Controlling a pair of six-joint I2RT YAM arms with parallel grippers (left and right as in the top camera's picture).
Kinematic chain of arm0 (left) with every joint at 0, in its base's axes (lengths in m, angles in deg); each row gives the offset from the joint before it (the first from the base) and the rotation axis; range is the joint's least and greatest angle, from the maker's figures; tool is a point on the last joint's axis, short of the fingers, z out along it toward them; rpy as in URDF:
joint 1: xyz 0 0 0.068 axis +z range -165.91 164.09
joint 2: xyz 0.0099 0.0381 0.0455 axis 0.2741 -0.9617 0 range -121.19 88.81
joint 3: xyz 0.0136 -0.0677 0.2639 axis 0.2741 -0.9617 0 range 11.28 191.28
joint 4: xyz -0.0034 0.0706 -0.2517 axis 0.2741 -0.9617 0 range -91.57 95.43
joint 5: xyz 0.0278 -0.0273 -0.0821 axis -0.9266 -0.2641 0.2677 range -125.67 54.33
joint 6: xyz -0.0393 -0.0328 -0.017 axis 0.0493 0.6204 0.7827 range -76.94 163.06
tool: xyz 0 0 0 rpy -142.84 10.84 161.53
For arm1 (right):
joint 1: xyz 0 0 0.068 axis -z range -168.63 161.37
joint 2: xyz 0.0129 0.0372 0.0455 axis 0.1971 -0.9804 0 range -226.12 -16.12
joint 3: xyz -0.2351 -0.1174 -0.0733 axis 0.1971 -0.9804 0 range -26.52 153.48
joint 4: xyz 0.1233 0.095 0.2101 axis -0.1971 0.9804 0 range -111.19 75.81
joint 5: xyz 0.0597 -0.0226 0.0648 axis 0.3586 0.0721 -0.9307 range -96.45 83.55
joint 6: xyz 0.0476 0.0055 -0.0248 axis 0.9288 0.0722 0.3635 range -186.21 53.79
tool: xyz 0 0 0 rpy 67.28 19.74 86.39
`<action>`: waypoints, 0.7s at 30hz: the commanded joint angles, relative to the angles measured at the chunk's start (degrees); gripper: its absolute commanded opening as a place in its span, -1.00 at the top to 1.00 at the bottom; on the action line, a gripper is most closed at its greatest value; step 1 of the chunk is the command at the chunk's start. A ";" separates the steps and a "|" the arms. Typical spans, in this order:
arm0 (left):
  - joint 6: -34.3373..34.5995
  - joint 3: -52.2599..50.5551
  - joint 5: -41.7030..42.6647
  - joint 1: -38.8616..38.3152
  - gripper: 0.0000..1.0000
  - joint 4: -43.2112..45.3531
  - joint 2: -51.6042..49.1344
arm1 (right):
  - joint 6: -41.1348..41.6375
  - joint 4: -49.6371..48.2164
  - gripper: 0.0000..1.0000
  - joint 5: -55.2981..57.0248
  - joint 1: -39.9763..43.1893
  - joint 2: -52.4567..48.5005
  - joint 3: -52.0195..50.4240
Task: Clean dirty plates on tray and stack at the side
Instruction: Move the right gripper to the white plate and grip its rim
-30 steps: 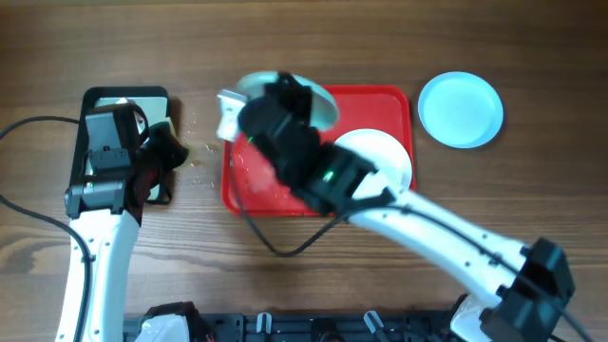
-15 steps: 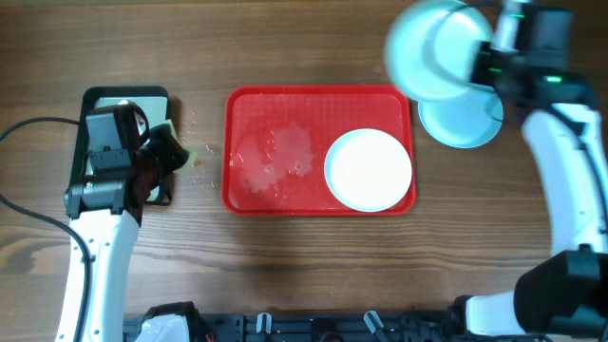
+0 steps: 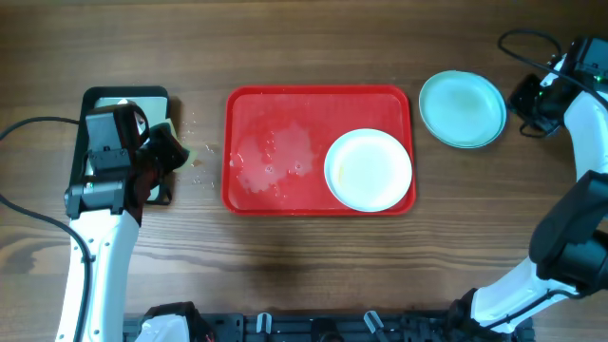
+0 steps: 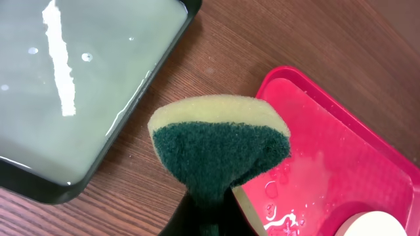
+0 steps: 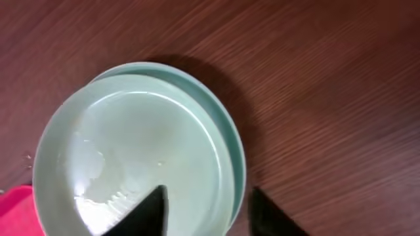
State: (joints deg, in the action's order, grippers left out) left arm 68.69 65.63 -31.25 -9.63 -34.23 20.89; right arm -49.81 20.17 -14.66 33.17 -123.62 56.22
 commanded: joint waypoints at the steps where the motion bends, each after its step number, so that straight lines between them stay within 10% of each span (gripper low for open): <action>1: 0.35 -0.13 0.48 0.33 0.92 0.44 0.42 | -1.11 -0.11 -0.24 -9.31 -0.48 -1.05 0.07; 7: 0.35 -0.11 0.48 0.33 0.92 0.59 0.42 | -12.02 8.61 -0.28 -26.12 -6.80 -1.05 0.07; 21: 0.35 -0.11 0.48 0.33 0.92 0.66 0.42 | -11.85 13.03 -0.08 2.89 -27.63 -1.05 -5.29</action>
State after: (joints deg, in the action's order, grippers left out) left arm 68.69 65.63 -31.25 -9.63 -34.01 20.89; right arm -64.67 34.36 -16.45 5.43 -123.91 52.37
